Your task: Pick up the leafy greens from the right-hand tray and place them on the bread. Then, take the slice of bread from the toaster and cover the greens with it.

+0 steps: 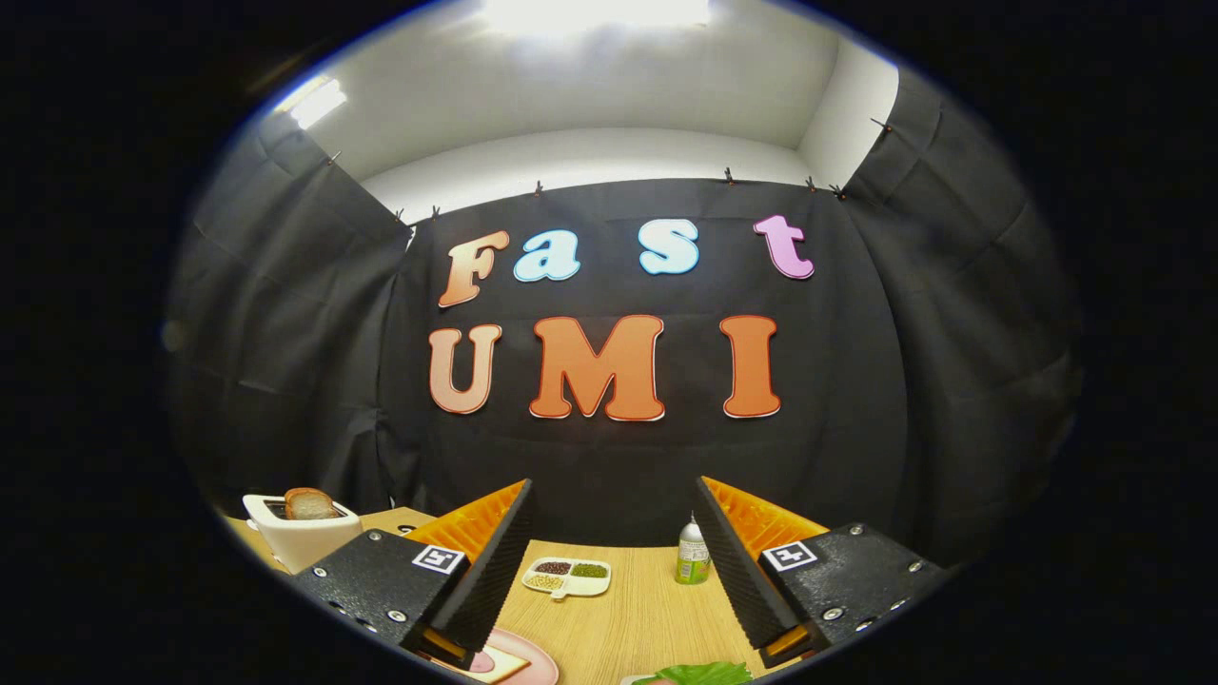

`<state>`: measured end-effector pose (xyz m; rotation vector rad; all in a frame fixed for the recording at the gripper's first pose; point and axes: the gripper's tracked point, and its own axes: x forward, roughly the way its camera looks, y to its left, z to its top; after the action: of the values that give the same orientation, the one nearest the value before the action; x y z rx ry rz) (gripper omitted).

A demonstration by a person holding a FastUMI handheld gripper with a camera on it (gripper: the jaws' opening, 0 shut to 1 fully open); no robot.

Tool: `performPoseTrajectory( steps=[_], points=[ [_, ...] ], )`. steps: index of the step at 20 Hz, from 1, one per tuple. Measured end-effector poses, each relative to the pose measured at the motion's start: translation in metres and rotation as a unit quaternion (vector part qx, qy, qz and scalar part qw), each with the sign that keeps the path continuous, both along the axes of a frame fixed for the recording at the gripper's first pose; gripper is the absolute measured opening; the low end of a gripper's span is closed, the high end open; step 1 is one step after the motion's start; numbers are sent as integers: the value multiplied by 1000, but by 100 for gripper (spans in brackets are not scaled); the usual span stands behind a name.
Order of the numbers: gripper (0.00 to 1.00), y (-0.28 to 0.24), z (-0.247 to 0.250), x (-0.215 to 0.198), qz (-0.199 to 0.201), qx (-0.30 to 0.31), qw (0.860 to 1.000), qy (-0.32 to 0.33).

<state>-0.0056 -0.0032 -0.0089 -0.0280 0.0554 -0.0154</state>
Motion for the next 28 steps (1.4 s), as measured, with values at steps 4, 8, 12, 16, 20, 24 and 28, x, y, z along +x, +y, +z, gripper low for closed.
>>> performPoseTrajectory(
  steps=[4,8,12,16,20,24,28],
  points=[
    [98,2,3,1,2,1,1000,-5],
    [98,-2,-4,2,-1,-3,1000,9],
    [98,-11,-8,7,-11,7,1000,25],
    [98,-19,-10,2,-11,-7,999,40],
    [98,-23,-29,-4,7,-5,995,95],
    [98,-29,-58,-6,13,39,986,162],
    [98,-42,-86,-9,0,77,973,218]
  ],
)
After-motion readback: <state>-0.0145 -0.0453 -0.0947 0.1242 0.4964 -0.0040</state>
